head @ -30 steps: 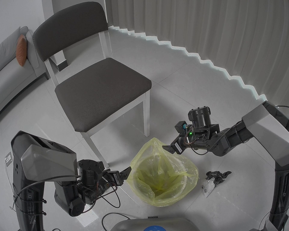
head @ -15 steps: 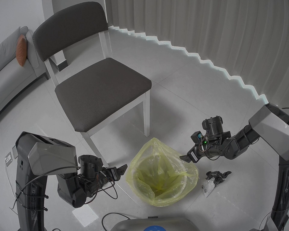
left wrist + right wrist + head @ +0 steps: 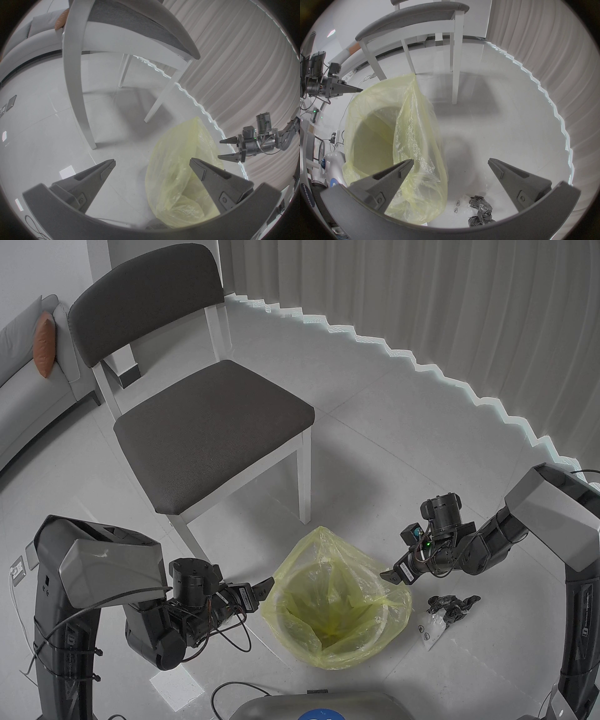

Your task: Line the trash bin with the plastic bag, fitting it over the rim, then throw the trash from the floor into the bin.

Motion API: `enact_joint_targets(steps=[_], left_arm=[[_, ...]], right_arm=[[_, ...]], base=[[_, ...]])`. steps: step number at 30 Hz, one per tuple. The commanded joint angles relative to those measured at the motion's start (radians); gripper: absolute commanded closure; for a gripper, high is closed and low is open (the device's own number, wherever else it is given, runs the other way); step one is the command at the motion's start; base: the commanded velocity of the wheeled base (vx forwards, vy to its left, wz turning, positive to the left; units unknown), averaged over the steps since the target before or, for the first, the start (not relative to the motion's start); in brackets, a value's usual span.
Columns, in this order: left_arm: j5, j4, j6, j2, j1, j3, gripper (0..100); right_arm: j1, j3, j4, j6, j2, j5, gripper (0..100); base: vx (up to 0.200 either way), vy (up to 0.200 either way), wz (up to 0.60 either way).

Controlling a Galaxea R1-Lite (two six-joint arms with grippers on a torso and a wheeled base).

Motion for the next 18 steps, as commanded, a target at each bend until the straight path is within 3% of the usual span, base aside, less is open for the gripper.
enact_joint_targets(steps=[1, 11, 18], left_arm=[[-0.001, 0.002, 0.001, -0.011, -0.027, -0.016, 0], [-0.002, 0.159, 0.014, 0.023, -0.028, -0.15, 0], [-0.004, 0.19, 0.042, 0.089, 0.009, -0.223, 0]], right_arm=[[-0.01, -0.007, -0.001, 0.001, 0.022, 0.002, 0], [-0.008, -0.013, -0.002, 0.001, 0.021, 0.003, 0], [-0.024, -0.036, -0.002, 0.001, 0.045, 0.003, 0]], base=[[0.0, 0.0, 0.0], [0.0, 0.0, 0.0], [0.0, 0.0, 0.0]])
